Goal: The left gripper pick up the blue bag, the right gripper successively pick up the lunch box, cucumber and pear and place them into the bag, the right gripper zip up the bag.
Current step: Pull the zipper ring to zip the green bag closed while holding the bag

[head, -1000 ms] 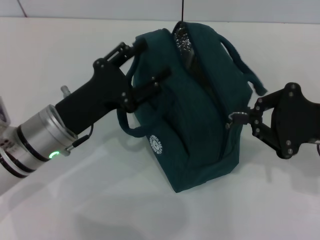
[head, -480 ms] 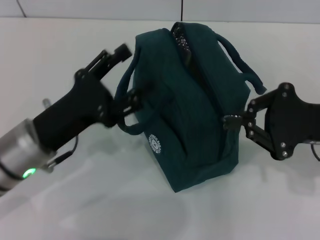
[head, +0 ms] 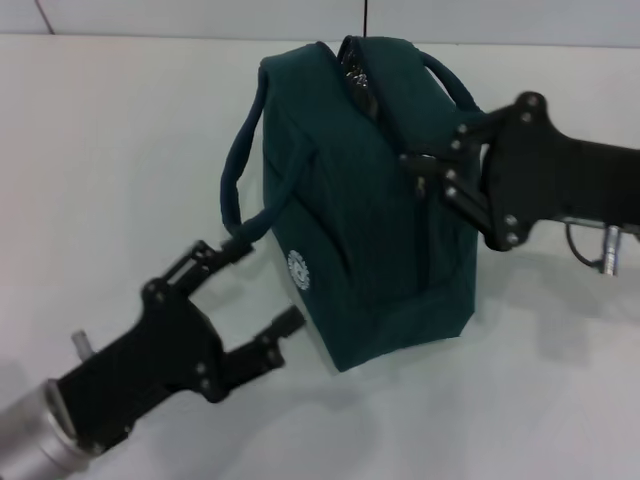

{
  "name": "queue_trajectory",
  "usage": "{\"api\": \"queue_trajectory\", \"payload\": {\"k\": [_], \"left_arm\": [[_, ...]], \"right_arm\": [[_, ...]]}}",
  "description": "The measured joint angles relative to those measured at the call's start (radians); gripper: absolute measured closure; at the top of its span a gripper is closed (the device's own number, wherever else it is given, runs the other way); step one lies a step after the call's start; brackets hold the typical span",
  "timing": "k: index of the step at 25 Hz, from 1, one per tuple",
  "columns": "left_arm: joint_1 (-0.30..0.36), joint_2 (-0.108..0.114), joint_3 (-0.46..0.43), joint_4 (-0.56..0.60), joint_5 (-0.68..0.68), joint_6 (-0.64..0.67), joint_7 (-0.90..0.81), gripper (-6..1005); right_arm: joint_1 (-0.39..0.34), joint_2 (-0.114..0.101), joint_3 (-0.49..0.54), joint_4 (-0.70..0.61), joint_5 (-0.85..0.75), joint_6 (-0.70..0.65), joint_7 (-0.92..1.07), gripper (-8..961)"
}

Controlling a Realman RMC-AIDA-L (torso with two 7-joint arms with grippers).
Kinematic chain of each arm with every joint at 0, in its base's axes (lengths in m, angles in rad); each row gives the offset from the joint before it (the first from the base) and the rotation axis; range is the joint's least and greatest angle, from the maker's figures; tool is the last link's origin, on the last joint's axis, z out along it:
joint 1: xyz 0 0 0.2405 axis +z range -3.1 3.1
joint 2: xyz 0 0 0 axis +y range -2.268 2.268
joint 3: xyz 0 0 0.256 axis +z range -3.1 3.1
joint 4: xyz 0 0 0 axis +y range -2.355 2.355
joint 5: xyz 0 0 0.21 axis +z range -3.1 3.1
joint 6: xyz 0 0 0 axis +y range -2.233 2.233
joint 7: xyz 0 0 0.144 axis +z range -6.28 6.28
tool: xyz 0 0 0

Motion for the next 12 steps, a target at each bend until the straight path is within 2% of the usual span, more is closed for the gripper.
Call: {"api": "queue_trajectory", "payload": {"k": [5, 12], "left_arm": [[-0.055, -0.002, 0.010, -0.070, -0.014, -0.059, -0.012, 127], [-0.130, -0.003, 0.016, -0.105, -0.010, -0.098, -0.082, 153]], "right_arm": [[0.038, 0.000, -0.078, 0.016, 0.033, 0.047, -0.012, 935], [0.040, 0.000, -0.119, 0.014, 0.065, 0.059, -0.016, 934]]}}
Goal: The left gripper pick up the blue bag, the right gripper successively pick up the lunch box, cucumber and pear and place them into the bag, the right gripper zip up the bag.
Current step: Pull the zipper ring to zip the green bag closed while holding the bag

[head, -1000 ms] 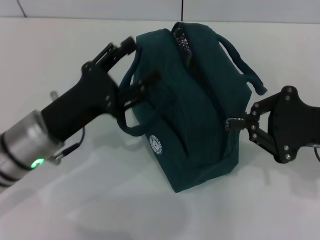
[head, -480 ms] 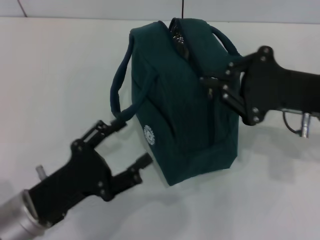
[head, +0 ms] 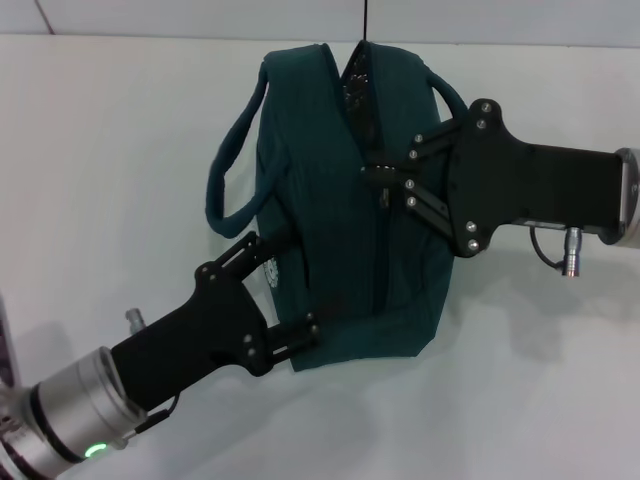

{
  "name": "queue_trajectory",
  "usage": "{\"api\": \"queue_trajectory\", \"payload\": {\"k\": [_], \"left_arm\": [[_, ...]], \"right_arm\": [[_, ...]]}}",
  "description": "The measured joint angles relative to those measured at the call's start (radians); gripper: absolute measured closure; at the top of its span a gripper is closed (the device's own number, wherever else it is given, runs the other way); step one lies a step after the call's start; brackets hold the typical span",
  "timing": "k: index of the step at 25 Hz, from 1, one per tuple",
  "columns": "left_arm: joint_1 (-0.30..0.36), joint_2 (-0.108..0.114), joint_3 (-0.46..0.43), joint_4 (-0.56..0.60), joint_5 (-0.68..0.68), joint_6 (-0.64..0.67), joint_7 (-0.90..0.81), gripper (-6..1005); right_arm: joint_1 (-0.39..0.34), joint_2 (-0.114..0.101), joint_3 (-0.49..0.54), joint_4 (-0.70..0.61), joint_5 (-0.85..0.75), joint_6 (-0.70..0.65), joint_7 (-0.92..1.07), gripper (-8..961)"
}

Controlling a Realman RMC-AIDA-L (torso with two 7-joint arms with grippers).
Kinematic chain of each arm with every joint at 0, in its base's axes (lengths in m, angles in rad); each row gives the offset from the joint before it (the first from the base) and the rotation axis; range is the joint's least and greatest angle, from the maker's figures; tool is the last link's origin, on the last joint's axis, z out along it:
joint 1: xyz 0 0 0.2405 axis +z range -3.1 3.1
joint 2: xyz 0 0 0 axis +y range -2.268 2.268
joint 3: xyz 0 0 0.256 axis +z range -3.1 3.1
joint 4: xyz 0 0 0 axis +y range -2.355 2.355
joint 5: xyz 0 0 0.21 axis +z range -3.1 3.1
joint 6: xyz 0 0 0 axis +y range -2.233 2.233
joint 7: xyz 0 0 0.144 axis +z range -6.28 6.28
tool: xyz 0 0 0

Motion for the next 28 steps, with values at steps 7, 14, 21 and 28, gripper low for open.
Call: {"api": "queue_trajectory", "payload": {"k": [7, 14, 21, 28], "left_arm": [[-0.010, 0.000, -0.001, 0.003, -0.003, -0.018, -0.005, 180], [-0.017, 0.000, -0.004, 0.011, -0.006, -0.040, 0.008, 206], [-0.027, 0.001, 0.000, 0.015, -0.002, -0.047, 0.051, 454], [-0.037, 0.004, 0.003, 0.021, 0.008, -0.049, 0.067, 858]], "right_arm": [[0.000, 0.000, -0.001, 0.002, 0.002, 0.001, -0.001, 934], [-0.007, 0.000, -0.001, 0.002, 0.010, 0.001, -0.003, 934], [-0.012, 0.000, -0.001, 0.002, 0.015, 0.001, -0.015, 934], [-0.018, 0.000, 0.001, 0.028, 0.059, 0.002, -0.044, 934]]}}
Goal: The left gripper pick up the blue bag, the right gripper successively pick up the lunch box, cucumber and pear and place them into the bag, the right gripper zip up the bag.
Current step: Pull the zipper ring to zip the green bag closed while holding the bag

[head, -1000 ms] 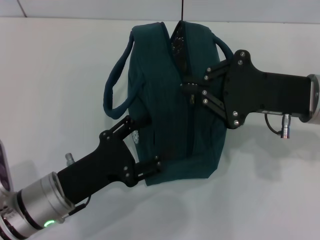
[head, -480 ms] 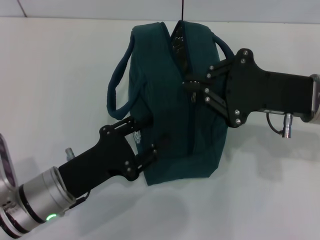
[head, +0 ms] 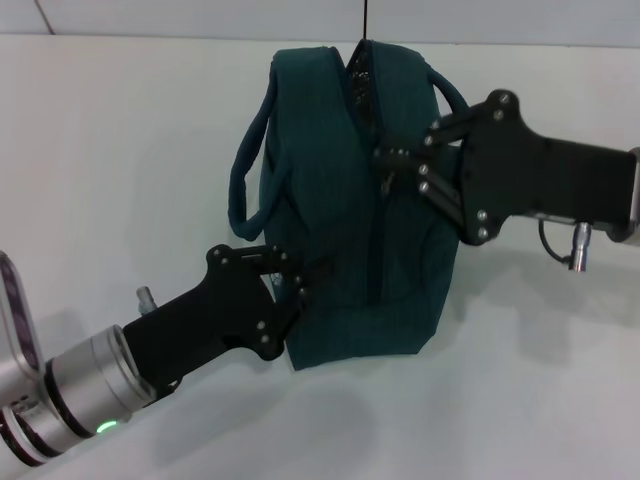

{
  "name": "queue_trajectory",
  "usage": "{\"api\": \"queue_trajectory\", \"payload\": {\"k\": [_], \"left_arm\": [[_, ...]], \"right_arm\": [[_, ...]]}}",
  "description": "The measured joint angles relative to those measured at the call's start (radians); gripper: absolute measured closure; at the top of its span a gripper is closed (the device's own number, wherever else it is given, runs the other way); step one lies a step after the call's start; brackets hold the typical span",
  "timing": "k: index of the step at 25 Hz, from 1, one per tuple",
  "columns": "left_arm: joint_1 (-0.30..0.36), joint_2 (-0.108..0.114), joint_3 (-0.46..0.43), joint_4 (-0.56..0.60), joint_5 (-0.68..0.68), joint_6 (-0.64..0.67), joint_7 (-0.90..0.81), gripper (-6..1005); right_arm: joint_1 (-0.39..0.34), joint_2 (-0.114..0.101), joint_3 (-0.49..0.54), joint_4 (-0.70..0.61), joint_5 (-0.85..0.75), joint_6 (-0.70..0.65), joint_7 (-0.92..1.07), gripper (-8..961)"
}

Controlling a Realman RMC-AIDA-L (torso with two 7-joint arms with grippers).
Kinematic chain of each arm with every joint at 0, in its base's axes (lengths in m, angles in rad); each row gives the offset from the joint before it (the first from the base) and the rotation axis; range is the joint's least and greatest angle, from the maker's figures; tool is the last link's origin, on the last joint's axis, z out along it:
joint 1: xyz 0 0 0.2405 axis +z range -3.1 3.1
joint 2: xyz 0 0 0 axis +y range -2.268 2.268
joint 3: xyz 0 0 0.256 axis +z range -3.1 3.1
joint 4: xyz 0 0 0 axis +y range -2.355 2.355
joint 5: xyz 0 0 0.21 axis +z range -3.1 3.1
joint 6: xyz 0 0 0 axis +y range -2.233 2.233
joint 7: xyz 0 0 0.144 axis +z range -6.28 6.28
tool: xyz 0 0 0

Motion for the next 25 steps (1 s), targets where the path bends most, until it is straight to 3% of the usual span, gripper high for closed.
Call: {"api": "queue_trajectory", "payload": {"k": [1, 7, 25], "left_arm": [[0.001, 0.000, 0.000, 0.000, 0.000, 0.000, 0.006, 900], [-0.004, -0.003, 0.003, 0.000, 0.042, -0.004, 0.065, 933], [-0.002, 0.005, 0.014, 0.000, 0.070, -0.028, 0.060, 881]], "right_arm": [[0.000, 0.000, 0.000, 0.004, 0.009, 0.002, -0.001, 934], [0.005, 0.000, 0.003, 0.037, 0.047, 0.010, 0.006, 934], [-0.027, -0.002, 0.008, 0.053, 0.150, 0.127, -0.071, 934]]}}
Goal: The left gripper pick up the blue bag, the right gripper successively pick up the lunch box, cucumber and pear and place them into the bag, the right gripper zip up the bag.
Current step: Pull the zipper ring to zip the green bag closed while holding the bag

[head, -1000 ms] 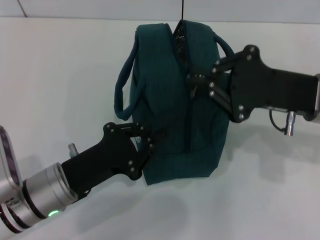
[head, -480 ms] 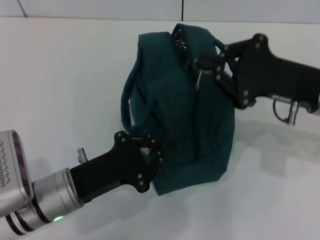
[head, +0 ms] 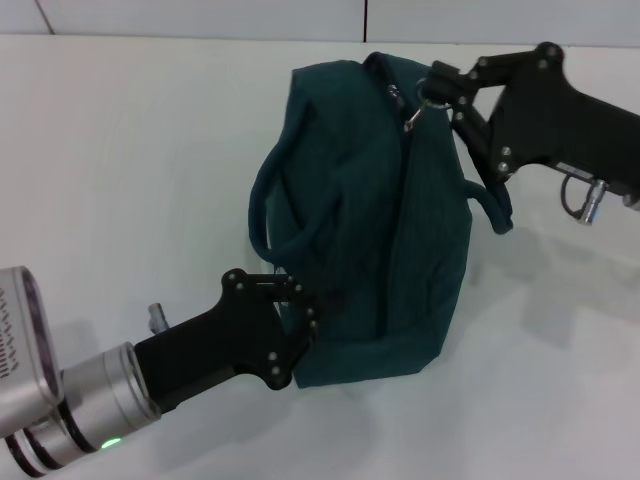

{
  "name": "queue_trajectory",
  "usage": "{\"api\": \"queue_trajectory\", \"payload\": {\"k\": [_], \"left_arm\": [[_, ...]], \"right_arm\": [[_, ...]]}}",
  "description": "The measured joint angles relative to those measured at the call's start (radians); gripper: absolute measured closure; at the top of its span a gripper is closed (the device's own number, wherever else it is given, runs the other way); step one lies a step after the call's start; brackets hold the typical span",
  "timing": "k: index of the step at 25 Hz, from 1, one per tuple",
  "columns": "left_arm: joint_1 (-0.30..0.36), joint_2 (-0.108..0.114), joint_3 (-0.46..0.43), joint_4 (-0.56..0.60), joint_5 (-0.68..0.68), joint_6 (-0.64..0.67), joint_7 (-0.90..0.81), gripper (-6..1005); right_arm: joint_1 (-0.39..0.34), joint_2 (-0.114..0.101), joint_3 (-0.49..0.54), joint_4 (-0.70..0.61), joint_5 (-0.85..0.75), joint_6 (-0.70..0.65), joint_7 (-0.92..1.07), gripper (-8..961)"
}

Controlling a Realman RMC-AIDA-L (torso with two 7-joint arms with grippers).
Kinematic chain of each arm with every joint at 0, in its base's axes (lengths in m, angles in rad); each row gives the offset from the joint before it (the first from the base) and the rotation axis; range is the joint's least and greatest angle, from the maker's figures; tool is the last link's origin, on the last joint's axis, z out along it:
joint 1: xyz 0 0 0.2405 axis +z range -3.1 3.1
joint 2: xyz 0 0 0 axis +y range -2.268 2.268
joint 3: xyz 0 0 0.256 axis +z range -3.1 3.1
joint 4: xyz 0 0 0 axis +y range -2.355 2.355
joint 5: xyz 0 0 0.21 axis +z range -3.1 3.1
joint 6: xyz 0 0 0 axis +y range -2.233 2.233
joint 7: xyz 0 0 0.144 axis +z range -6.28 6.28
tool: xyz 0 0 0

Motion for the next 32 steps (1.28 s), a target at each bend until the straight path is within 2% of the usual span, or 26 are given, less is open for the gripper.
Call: {"api": "queue_trajectory", "payload": {"k": [8, 18, 23, 32], "left_arm": [[0.043, 0.000, -0.009, 0.040, -0.026, 0.036, -0.015, 858], [0.029, -0.011, -0.013, 0.033, -0.080, 0.080, -0.082, 829], [0.011, -0.009, -0.012, 0.031, -0.130, 0.101, -0.167, 814], [-0.037, -0.012, -0.012, 0.025, -0.150, 0.064, -0.187, 427]], "right_arm": [[-0.049, 0.001, -0.010, 0.000, 0.090, -0.049, -0.121, 935], [-0.053, 0.002, -0.048, -0.008, 0.093, -0.078, -0.160, 935], [-0.047, 0.002, -0.049, -0.010, 0.093, -0.078, -0.164, 935], [-0.045, 0.002, -0.050, -0.013, 0.093, -0.081, -0.170, 935]]}}
